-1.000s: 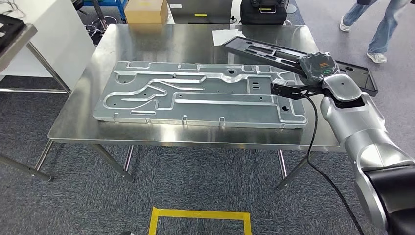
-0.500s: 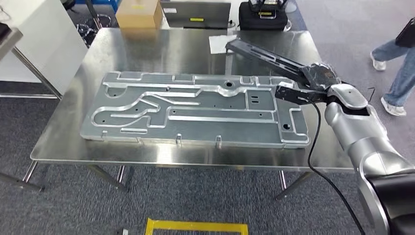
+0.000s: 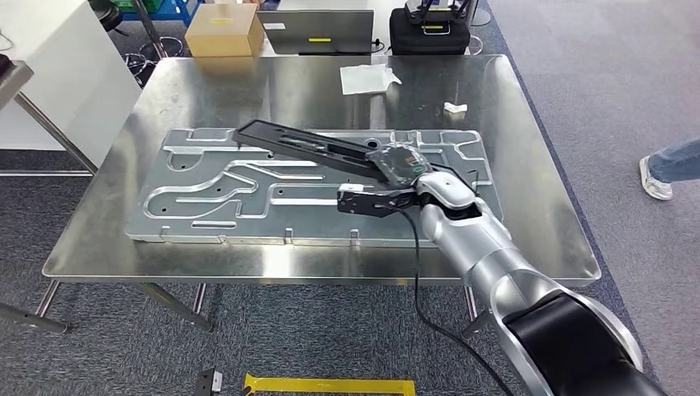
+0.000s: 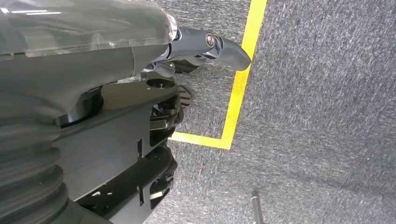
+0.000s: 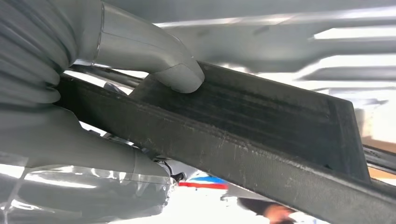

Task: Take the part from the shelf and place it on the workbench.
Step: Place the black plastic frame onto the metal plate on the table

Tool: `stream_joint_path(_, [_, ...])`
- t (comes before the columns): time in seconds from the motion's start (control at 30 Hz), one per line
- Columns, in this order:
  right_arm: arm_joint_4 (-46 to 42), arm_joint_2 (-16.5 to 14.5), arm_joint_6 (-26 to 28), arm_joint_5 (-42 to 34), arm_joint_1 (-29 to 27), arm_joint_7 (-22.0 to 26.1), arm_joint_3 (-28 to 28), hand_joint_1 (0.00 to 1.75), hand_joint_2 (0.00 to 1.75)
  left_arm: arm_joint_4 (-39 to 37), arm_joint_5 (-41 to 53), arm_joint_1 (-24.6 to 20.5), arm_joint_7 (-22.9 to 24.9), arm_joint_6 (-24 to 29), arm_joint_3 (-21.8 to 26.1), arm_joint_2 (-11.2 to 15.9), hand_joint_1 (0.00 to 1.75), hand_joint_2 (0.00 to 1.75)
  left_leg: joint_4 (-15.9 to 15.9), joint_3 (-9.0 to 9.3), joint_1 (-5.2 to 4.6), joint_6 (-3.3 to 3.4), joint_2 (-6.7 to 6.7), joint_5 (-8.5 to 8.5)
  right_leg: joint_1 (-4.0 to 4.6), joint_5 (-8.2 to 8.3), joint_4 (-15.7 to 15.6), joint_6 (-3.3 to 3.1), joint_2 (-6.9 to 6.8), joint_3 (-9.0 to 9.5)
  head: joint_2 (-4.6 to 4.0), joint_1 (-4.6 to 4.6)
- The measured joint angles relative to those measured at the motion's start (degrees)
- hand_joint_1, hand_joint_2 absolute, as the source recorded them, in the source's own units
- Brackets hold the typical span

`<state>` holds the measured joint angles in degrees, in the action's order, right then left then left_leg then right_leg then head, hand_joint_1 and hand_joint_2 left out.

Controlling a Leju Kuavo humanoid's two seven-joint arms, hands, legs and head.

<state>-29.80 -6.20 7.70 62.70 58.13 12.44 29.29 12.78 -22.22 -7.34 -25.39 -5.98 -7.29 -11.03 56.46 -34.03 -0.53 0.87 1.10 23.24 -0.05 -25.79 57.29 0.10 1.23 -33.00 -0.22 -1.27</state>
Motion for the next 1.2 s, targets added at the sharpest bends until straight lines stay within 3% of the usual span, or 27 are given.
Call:
stream_joint_path(0.2, [1.58,-4.49,-2.00,0.82,0.42,0.03,3.66,1.75,1.75,0.01,-0.39,0.51,-0.15,0.07,0.02,-0.09,0.00,1.75,0.08,-0.04,0.02,-0.04,0.10,-0.01,-0.02,0.00,0.00,0.00,-0.14,0.10,0.00,0.00])
stream_joint_path(0.57, [2.96,-6.82,-1.93,0.99,-0.16,-0.16,7.01,1.75,1.75,-0.01,-0.40,1.26,0.01,-1.66,0.02,-0.01,0.00,1.75,0.25,-0.15,-0.14,0.04,0.15,0.04,-0.15,0.03,-0.11,0.05,-0.18,0.15,0.00,0.00])
stream_joint_path(0.83, [-0.13,-6.46,-3.91,-9.52,-1.62,3.06,6.98,1.75,1.75,-0.02,-0.40,1.60,-0.01,-1.63,0.02,0.15,0.00,1.75,0.35,-0.14,-0.13,0.10,0.10,0.12,-0.18,0.02,-0.12,0.05,-0.13,0.15,0.00,0.00])
stream_joint_path(1.2, [-3.27,-3.91,-2.24,-15.27,-2.48,2.94,5.19,1.75,1.75,-0.02,-0.40,1.85,-0.76,-0.89,0.02,0.17,0.00,1.75,0.41,-0.12,-0.13,0.11,0.13,0.12,-0.19,0.02,-0.13,0.05,-0.17,0.16,0.00,0.00])
